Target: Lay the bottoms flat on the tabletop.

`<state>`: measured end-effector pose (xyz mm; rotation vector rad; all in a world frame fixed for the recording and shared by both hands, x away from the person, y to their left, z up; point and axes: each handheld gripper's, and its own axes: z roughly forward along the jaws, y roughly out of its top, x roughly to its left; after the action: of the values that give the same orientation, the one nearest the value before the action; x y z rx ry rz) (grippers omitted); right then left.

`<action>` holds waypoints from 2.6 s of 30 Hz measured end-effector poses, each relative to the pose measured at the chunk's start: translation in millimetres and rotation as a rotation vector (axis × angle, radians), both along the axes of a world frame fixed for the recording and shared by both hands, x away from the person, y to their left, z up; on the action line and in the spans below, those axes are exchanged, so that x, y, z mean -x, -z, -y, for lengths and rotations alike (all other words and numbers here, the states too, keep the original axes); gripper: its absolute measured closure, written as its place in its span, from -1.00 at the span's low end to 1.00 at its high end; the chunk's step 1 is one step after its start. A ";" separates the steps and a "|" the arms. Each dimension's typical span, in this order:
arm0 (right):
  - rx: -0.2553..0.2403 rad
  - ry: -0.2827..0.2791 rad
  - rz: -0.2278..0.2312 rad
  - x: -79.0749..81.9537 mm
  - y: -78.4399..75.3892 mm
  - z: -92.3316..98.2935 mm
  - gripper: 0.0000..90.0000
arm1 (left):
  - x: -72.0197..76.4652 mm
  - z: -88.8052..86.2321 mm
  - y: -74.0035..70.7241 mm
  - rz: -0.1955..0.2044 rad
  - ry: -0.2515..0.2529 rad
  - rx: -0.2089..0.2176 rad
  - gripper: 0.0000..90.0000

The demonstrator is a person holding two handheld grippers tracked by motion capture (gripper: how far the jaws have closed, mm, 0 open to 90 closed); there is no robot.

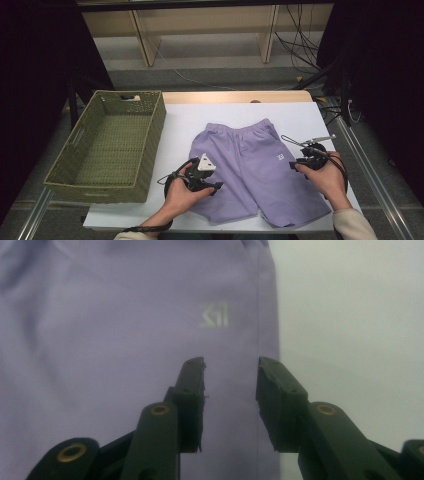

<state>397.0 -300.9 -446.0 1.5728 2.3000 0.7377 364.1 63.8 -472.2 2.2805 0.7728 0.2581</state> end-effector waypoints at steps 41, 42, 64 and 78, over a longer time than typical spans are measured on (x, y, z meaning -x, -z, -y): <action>0.006 0.102 -0.030 21.6 12.1 42.6 1.00 | 29.2 38.0 7.5 -0.076 0.233 -0.057 0.98; 0.009 0.110 -0.029 21.8 12.0 44.5 1.00 | 29.4 37.8 7.0 -0.079 0.234 -0.060 0.98; -0.106 -0.233 0.003 71.7 0.5 -30.3 0.59 | 36.3 18.9 5.0 -0.085 0.237 -0.072 0.82; -0.044 -0.460 -0.139 103.5 12.0 -81.0 0.43 | 37.1 20.1 2.6 -0.062 0.248 -0.066 0.62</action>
<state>293.6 -220.0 -458.0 1.1475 2.8088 0.8037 327.0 43.6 -474.8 2.4284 0.5110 0.0993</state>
